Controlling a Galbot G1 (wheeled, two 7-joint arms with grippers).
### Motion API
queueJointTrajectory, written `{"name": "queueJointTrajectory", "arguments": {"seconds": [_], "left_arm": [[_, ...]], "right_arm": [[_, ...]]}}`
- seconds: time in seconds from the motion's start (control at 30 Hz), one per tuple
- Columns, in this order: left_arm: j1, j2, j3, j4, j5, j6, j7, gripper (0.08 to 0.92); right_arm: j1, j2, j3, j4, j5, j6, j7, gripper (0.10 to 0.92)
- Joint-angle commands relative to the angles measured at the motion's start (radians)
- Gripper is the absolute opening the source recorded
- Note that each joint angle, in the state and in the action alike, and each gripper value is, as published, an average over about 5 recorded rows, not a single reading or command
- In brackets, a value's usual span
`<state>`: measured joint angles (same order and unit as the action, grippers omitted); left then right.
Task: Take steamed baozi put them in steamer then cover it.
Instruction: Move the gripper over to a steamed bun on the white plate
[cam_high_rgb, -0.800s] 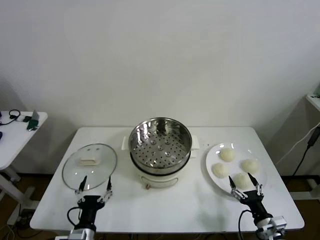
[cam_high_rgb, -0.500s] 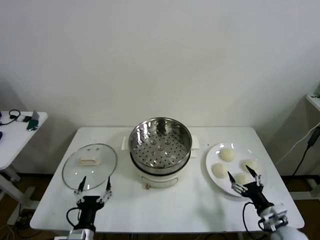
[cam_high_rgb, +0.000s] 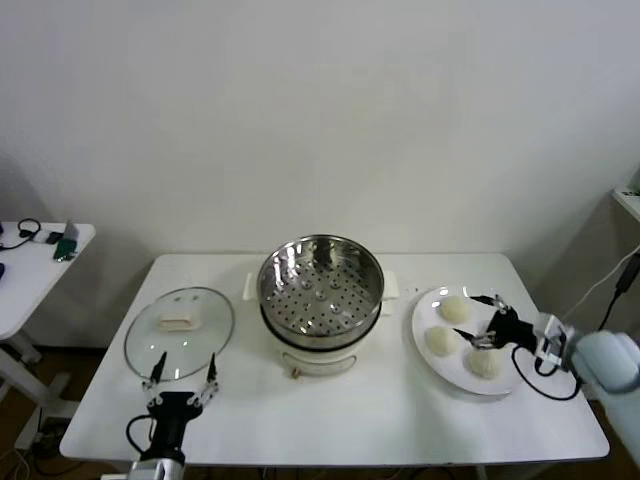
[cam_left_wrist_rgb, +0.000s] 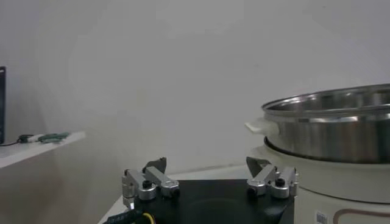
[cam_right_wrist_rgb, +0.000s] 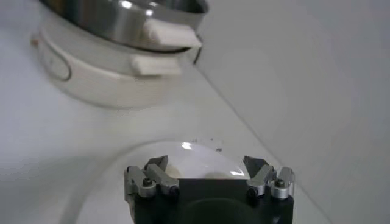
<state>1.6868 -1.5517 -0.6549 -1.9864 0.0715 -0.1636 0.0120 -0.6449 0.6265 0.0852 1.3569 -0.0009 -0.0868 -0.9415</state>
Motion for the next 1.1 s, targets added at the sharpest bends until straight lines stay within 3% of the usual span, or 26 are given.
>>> {"name": "queueJointTrajectory", "arguments": {"seconds": [0.03, 0.4, 0.7, 1.1], "left_arm": [[-0.005, 0.019, -0.010, -0.001, -0.018, 0.010, -0.007, 0.823], [-0.017, 0.030, -0.021, -0.011, -0.026, 0.031, -0.010, 0.823], [-0.015, 0.033, -0.035, -0.005, -0.028, 0.034, -0.014, 0.823], [-0.018, 0.035, -0.046, 0.005, -0.031, 0.040, -0.021, 0.823]], "right_arm": [[0.501, -0.106, -0.447, -0.217, -0.120, 0.010, -0.244, 0.823], [0.823, 0.122, -0.862, -0.524, -0.174, 0.069, -0.292, 0.823], [0.799, 0.311, -0.835, -0.730, -0.219, 0.084, -0.269, 0.823], [0.732, 0.432, -0.783, -0.840, -0.267, 0.091, -0.255, 0.823]]}}
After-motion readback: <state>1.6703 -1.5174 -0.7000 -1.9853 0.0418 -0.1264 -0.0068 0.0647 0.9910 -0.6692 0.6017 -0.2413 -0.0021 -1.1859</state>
